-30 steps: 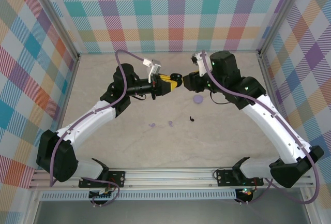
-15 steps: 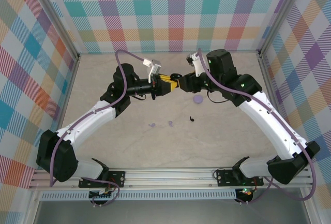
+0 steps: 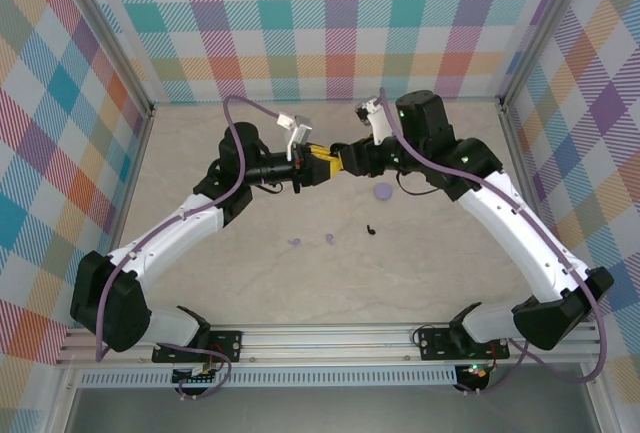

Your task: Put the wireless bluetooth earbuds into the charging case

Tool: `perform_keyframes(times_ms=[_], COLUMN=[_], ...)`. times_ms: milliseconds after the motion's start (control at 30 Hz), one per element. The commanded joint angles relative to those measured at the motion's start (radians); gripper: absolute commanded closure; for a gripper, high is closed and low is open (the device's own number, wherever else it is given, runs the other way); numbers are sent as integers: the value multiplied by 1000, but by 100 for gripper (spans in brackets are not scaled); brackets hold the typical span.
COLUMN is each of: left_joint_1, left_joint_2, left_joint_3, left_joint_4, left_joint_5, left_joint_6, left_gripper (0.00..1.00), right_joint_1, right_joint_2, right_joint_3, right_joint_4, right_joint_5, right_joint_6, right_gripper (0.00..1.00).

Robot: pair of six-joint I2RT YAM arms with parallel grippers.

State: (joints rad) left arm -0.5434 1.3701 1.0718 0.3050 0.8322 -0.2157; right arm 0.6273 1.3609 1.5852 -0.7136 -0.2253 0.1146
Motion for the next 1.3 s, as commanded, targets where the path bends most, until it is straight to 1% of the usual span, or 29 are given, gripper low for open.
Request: perform_keyframes(times_ms=[0,200,300,400,567,633,733,800,900,967,1100,1267], left_joint_1=[-15,-21,-21,-19,-8,0,8,9,10,10,10,10], left_joint_2=[-10,-9,-9,-4,-3,-6,-12,-20,-31,-41,-56,-70], left_joint_3=[41,53,51,52,50,48,45,45,43,43,43,46], left_joint_4=[2,-40,-42,-57,-81,-86,-89,-90,-92,-97,-95,-105], left_joint_5=[44,43,15,-5,-22,-25,-20,-9,-1,2,17,26], left_joint_6=[30,64,61,66,75,75,75,78,84,94,104,110], left_gripper=[91,91,91,92,92,92,92,92,92,92,92,92], right_joint_1=[-1,-1,-1,-1,-30,-58,-96,-112,-140,-157,-164,-166], right_joint_2=[10,26,6,-32,-94,-115,-141,-146,-138,-126,-86,5], right_joint_3=[34,64,52,28,-13,-39,-82,-103,-137,-170,-236,-308], right_joint_4=[-6,-35,-19,6,-9,-25,-56,-91,-152,-177,-191,-196], right_joint_5=[-27,-40,-21,25,166,188,192,204,196,162,115,47], right_joint_6=[-15,-21,-15,-9,23,38,48,46,49,52,60,49], right_gripper=[61,59,55,54,54,53,49,49,48,48,48,48])
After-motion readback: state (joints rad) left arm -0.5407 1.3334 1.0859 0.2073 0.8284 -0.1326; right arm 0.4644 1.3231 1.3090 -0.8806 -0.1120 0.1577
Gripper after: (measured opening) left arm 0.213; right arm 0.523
